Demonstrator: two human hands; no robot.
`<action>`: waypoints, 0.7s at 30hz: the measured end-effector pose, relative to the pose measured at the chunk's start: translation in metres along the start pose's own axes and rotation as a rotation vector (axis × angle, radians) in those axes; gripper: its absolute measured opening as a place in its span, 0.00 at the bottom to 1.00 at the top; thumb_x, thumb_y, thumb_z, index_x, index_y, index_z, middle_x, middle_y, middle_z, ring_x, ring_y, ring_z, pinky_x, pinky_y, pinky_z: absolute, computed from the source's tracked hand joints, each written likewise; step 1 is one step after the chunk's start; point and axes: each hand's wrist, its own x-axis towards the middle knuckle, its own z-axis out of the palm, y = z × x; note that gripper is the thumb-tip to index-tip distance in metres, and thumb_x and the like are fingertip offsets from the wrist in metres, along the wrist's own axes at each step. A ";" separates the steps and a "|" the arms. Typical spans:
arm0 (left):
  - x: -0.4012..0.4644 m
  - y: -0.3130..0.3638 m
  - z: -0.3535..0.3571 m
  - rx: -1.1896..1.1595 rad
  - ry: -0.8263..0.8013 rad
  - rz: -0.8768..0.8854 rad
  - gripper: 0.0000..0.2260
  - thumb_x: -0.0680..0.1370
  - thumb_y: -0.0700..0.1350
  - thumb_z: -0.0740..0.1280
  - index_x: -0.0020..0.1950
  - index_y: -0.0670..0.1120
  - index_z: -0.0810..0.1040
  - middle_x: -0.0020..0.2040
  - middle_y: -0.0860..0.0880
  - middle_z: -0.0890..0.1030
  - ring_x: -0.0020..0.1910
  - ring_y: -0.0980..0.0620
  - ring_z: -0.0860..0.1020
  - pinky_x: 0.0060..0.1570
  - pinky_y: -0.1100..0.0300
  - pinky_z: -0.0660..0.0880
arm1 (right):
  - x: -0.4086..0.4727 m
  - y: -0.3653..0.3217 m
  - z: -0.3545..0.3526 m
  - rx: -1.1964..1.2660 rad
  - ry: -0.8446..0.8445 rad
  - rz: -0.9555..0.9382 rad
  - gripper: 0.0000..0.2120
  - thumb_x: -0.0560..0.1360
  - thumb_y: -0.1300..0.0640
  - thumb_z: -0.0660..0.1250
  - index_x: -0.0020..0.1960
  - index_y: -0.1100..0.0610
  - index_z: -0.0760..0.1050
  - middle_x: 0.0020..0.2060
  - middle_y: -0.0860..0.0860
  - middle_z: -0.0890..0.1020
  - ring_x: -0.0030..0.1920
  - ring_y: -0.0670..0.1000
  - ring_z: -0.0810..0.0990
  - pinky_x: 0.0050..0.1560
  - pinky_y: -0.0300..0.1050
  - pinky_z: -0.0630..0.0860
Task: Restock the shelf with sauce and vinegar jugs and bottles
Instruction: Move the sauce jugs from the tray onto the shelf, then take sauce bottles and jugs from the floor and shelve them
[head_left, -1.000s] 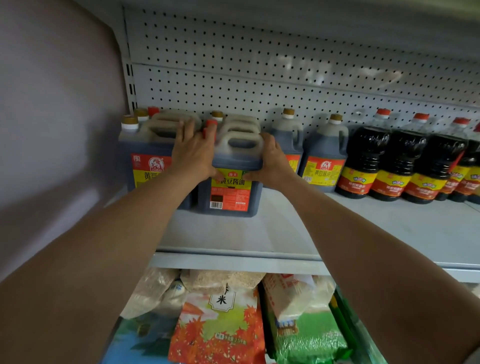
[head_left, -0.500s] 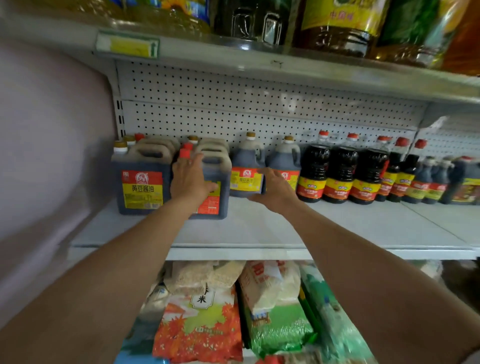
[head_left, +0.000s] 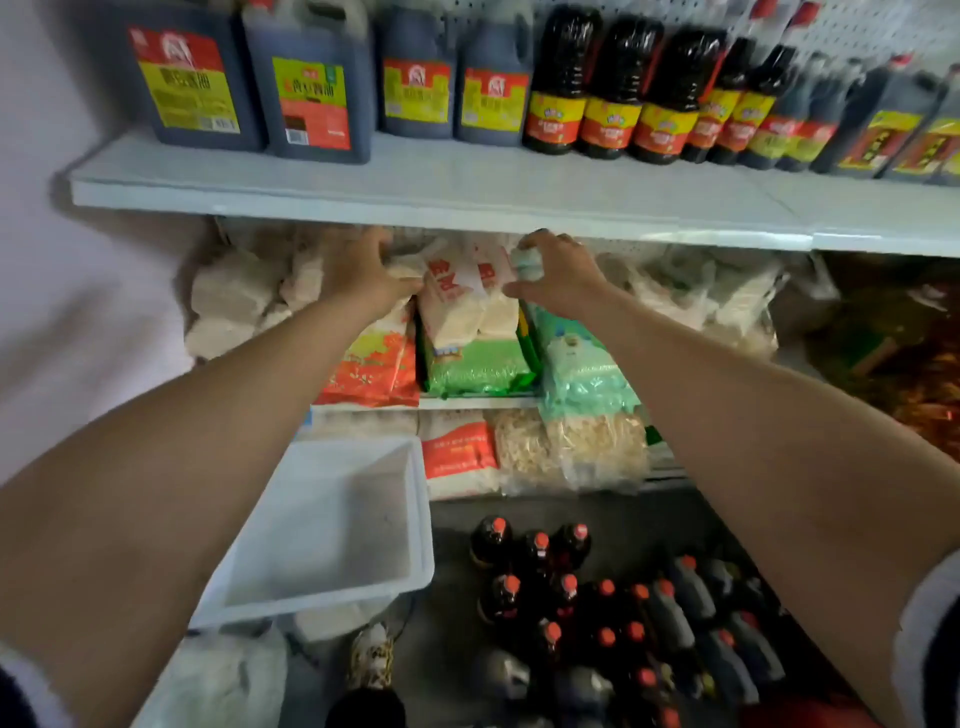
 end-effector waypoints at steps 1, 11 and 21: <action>-0.022 -0.004 0.013 0.005 -0.027 -0.020 0.30 0.68 0.55 0.79 0.66 0.48 0.74 0.64 0.40 0.74 0.63 0.40 0.73 0.58 0.55 0.70 | -0.018 0.014 0.009 0.008 -0.025 0.012 0.32 0.71 0.44 0.76 0.71 0.51 0.70 0.66 0.57 0.73 0.62 0.58 0.76 0.51 0.45 0.68; -0.203 -0.035 0.103 -0.007 -0.323 -0.117 0.28 0.71 0.56 0.76 0.67 0.45 0.75 0.64 0.40 0.76 0.63 0.40 0.75 0.60 0.52 0.72 | -0.192 0.122 0.095 0.134 -0.232 0.305 0.27 0.75 0.41 0.71 0.68 0.52 0.72 0.65 0.57 0.75 0.56 0.56 0.77 0.47 0.44 0.66; -0.335 -0.111 0.191 -0.035 -0.595 -0.189 0.22 0.74 0.56 0.74 0.63 0.47 0.78 0.61 0.43 0.79 0.62 0.44 0.76 0.57 0.54 0.71 | -0.362 0.192 0.207 0.205 -0.342 0.629 0.21 0.75 0.43 0.72 0.61 0.55 0.80 0.55 0.55 0.83 0.58 0.56 0.80 0.54 0.45 0.72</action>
